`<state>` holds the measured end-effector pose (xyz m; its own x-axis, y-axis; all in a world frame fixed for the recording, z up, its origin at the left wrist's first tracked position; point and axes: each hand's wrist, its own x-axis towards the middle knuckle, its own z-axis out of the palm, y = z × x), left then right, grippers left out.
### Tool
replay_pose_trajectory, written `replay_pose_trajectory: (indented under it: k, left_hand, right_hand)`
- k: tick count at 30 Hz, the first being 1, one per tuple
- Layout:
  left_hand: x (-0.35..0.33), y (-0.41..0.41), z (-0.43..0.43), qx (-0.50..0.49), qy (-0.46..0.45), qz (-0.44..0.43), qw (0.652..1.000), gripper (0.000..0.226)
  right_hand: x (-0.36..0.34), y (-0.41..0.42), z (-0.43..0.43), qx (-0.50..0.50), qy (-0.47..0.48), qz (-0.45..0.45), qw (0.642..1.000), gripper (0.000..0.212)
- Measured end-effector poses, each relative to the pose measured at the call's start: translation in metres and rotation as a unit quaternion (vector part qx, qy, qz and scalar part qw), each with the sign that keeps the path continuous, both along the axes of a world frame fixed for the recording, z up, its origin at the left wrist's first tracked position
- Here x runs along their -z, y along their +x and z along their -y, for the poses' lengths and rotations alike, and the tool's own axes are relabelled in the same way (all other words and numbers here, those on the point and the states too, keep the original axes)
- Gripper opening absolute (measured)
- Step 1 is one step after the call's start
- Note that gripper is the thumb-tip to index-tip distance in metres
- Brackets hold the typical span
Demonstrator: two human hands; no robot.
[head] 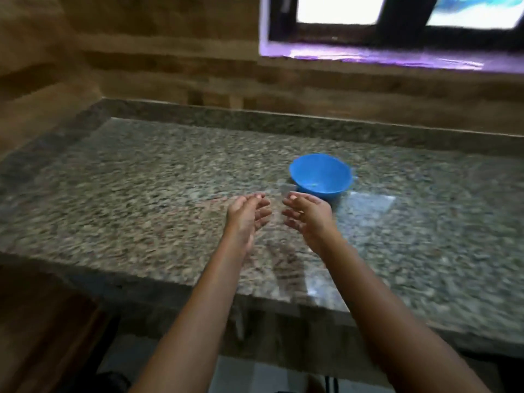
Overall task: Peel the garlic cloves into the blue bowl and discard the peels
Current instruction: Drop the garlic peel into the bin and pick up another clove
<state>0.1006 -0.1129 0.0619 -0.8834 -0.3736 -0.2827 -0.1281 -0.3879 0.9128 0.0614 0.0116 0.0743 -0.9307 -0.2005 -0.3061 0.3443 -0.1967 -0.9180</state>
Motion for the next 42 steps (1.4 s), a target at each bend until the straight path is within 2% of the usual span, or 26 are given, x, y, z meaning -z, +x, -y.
replay_pose_trajectory:
  k: [3,7,11,15,17,19,22,25,27,31,33,35,38,40,42]
  left_hand:
    - [0.007,-0.037,-0.056,0.030,-0.004,0.007,1.000,0.030]
    - [0.015,-0.068,-0.108,0.046,-0.011,0.062,0.997,0.013]
    - [0.023,-0.083,-0.127,0.025,-0.025,0.101,0.994,0.017]
    - [0.036,-0.091,-0.129,0.010,-0.037,0.124,0.992,0.018]
    - [0.040,-0.094,-0.129,0.005,-0.040,0.130,0.991,0.018]
    - [0.043,-0.096,-0.128,0.005,-0.043,0.131,0.990,0.018]
    - [0.046,-0.098,-0.126,0.016,-0.047,0.127,0.991,0.018]
    - [0.047,-0.100,-0.121,0.019,-0.047,0.122,0.991,0.017]
    - [0.048,-0.100,-0.117,0.023,-0.041,0.121,0.992,0.017]
    - [0.048,-0.099,-0.113,0.036,-0.039,0.116,0.992,0.012]
    - [0.050,-0.098,-0.109,0.057,-0.109,0.112,0.986,0.017]
    - [0.052,-0.098,-0.105,0.102,-0.260,0.116,0.953,0.025]
    - [0.056,-0.103,-0.105,0.169,-0.467,0.091,0.863,0.035]
    - [0.061,-0.108,-0.109,0.218,-0.552,0.066,0.802,0.037]
    - [0.068,-0.112,-0.113,0.249,-0.599,0.052,0.759,0.030]
  right_hand:
    - [0.012,-0.038,-0.057,0.026,0.053,-0.016,0.998,0.010]
    - [0.039,-0.086,-0.114,0.051,0.212,-0.035,0.975,0.010]
    - [0.066,-0.120,-0.137,0.007,0.354,-0.064,0.933,0.016]
    - [0.071,-0.134,-0.135,-0.059,0.438,-0.109,0.890,0.027]
    - [0.071,-0.138,-0.133,-0.092,0.474,-0.132,0.866,0.024]
    - [0.073,-0.140,-0.131,-0.116,0.498,-0.147,0.847,0.013]
    - [0.071,-0.137,-0.131,-0.112,0.500,-0.161,0.844,0.007]
    - [0.056,-0.128,-0.129,-0.043,0.412,-0.183,0.892,0.013]
    - [0.038,-0.125,-0.121,-0.011,0.354,-0.220,0.909,0.016]
    - [0.008,-0.145,-0.090,-0.014,0.343,-0.257,0.903,0.029]
    - [0.004,-0.152,-0.078,-0.009,0.338,-0.243,0.909,0.030]
    - [0.006,-0.151,-0.077,0.005,0.318,-0.223,0.921,0.024]
    - [0.014,-0.133,-0.091,0.027,0.300,-0.205,0.931,0.019]
    - [0.022,-0.115,-0.104,0.039,0.284,-0.190,0.939,0.017]
    - [0.032,-0.099,-0.116,0.034,0.286,-0.167,0.943,0.012]
